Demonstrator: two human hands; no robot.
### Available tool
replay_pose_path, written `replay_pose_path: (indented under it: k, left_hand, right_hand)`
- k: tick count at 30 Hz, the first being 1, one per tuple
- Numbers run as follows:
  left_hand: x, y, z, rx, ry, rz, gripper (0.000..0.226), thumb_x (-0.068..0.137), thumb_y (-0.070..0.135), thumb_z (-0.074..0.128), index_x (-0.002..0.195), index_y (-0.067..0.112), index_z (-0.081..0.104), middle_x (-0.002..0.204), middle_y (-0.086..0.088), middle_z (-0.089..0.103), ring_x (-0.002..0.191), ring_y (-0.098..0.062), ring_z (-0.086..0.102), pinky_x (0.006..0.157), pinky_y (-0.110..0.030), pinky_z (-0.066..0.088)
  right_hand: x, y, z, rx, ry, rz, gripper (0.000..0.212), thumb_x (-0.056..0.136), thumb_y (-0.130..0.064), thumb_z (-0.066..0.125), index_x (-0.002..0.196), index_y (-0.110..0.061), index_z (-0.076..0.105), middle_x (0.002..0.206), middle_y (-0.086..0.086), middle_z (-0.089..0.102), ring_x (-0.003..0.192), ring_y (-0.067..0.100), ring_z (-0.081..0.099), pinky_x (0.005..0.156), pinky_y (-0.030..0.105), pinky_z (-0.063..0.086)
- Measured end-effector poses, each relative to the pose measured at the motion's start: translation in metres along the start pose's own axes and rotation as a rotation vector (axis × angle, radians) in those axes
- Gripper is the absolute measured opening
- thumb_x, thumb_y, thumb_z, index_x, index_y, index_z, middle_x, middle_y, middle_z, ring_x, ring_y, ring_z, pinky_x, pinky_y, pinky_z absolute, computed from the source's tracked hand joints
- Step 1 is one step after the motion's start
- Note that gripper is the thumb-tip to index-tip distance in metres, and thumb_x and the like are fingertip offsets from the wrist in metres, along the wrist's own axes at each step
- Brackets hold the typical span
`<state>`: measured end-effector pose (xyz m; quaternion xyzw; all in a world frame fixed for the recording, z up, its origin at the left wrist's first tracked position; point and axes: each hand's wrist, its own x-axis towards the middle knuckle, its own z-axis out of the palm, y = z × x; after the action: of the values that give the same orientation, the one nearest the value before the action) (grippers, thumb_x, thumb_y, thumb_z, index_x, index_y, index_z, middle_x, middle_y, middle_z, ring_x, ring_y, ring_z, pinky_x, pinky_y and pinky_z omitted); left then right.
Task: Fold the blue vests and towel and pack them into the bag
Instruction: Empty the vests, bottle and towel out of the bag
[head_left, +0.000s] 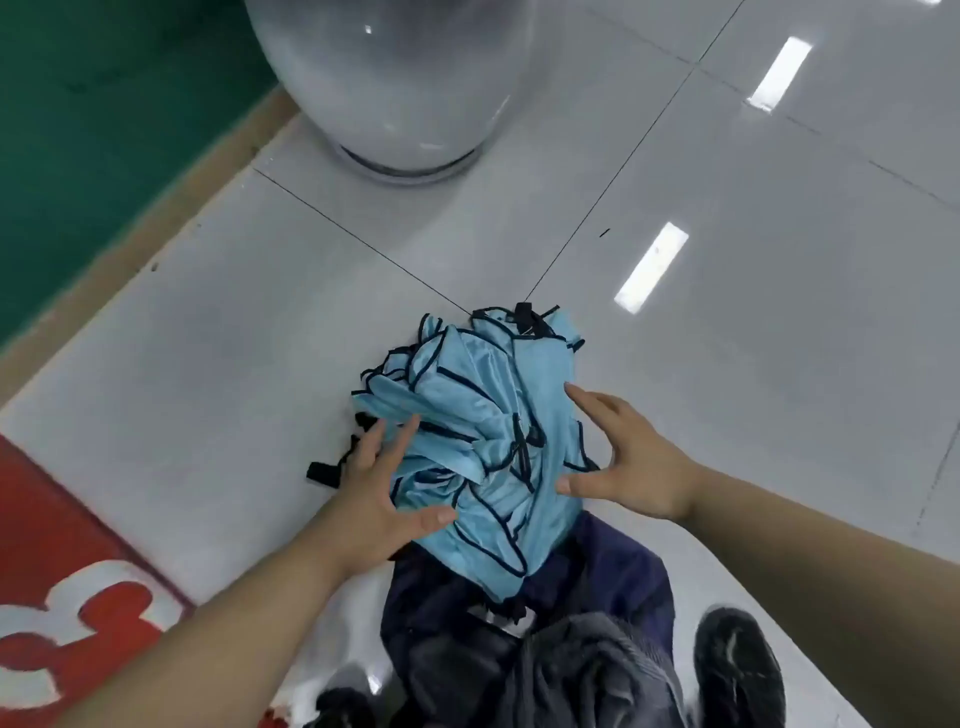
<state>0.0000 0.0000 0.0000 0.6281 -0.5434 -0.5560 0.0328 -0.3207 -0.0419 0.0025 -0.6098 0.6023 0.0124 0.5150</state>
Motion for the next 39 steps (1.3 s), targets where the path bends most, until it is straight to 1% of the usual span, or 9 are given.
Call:
replay_pose_path:
  k: [5, 9, 16, 19, 23, 26, 31, 36, 39]
  left_hand:
    - [0.069, -0.030, 0.042, 0.120, 0.031, -0.057, 0.110, 0.063, 0.071, 0.073, 0.142, 0.069, -0.003, 0.159, 0.022, -0.022, 0.150, -0.012, -0.013, 0.123, -0.047, 0.011]
    - [0.112, -0.051, 0.064, 0.084, 0.160, -0.115, 0.109, 0.066, 0.065, 0.077, 0.138, 0.069, -0.004, 0.161, 0.017, -0.022, 0.150, -0.014, -0.018, 0.122, -0.050, 0.014]
    - [0.170, -0.096, 0.084, 0.154, 0.293, -0.292, 0.128, 0.052, 0.086, 0.070, 0.147, 0.059, -0.011, 0.158, 0.011, -0.030, 0.149, -0.026, -0.024, 0.120, -0.062, 0.009]
    - [0.184, -0.102, 0.094, 0.080, 0.296, -0.226, 0.134, 0.047, 0.086, 0.069, 0.150, 0.054, -0.009, 0.160, 0.013, -0.026, 0.151, -0.023, -0.014, 0.122, -0.051, 0.013]
    - [0.191, -0.105, 0.096, -0.045, 0.339, -0.087, 0.126, 0.053, 0.075, 0.077, 0.139, 0.066, -0.015, 0.162, 0.015, -0.017, 0.152, -0.015, -0.002, 0.123, -0.046, 0.016]
    - [0.190, -0.102, 0.092, -0.175, 0.356, 0.046, 0.129, 0.051, 0.078, 0.075, 0.138, 0.068, -0.019, 0.163, 0.014, -0.015, 0.151, -0.010, -0.002, 0.117, -0.038, 0.016]
    - [0.197, -0.095, 0.094, -0.103, 0.255, 0.143, 0.126, 0.050, 0.076, 0.073, 0.137, 0.071, -0.018, 0.159, 0.021, -0.024, 0.149, -0.005, -0.007, 0.113, -0.032, 0.017]
    - [0.213, -0.098, 0.087, -0.060, 0.124, 0.205, 0.123, 0.053, 0.055, 0.088, 0.136, 0.077, 0.000, 0.149, 0.037, -0.016, 0.148, 0.002, 0.004, 0.120, -0.031, 0.021]
    - [0.220, -0.105, 0.078, -0.006, 0.109, 0.237, 0.119, 0.060, 0.047, 0.091, 0.135, 0.078, 0.003, 0.143, 0.038, -0.008, 0.140, 0.008, 0.010, 0.115, -0.020, 0.021]
  right_hand:
    - [0.065, 0.050, 0.014, -0.003, -0.022, -0.049, 0.114, 0.065, -0.066, 0.080, 0.151, -0.059, 0.004, 0.164, -0.010, 0.003, 0.151, 0.013, 0.005, 0.120, 0.039, 0.016]
    - [0.109, 0.082, 0.035, -0.009, -0.055, -0.055, 0.116, 0.061, -0.070, 0.077, 0.150, -0.060, 0.004, 0.165, -0.010, -0.005, 0.152, 0.014, -0.002, 0.120, 0.043, 0.014]
    - [0.189, 0.105, 0.067, -0.004, -0.033, -0.026, 0.122, 0.054, -0.087, 0.067, 0.148, -0.061, -0.006, 0.166, -0.003, -0.017, 0.153, 0.020, -0.011, 0.123, 0.053, 0.008]
    - [0.204, 0.110, 0.084, 0.024, -0.075, -0.028, 0.123, 0.057, -0.083, 0.070, 0.148, -0.060, -0.009, 0.165, -0.004, -0.019, 0.153, 0.020, -0.010, 0.124, 0.050, 0.008]
    - [0.214, 0.107, 0.101, 0.005, -0.076, -0.109, 0.125, 0.055, -0.085, 0.070, 0.146, -0.063, -0.013, 0.166, -0.007, -0.016, 0.153, 0.018, -0.009, 0.123, 0.048, 0.008]
    - [0.218, 0.100, 0.105, 0.129, -0.057, -0.224, 0.127, 0.057, -0.078, 0.074, 0.150, -0.057, -0.010, 0.165, -0.018, -0.005, 0.151, 0.005, 0.001, 0.121, 0.034, 0.012]
    - [0.220, 0.099, 0.107, 0.197, -0.066, -0.320, 0.123, 0.060, -0.069, 0.076, 0.152, -0.056, -0.004, 0.160, -0.028, 0.000, 0.148, -0.007, 0.005, 0.118, 0.023, 0.013]
    - [0.222, 0.099, 0.108, 0.161, -0.097, -0.375, 0.110, 0.060, -0.067, 0.078, 0.140, -0.074, 0.003, 0.159, -0.025, 0.014, 0.146, -0.010, 0.013, 0.120, 0.024, 0.017]
    - [0.224, 0.092, 0.108, 0.196, -0.117, -0.398, 0.107, 0.063, -0.067, 0.079, 0.145, -0.067, 0.011, 0.152, -0.024, 0.027, 0.141, -0.011, 0.023, 0.115, 0.017, 0.022]
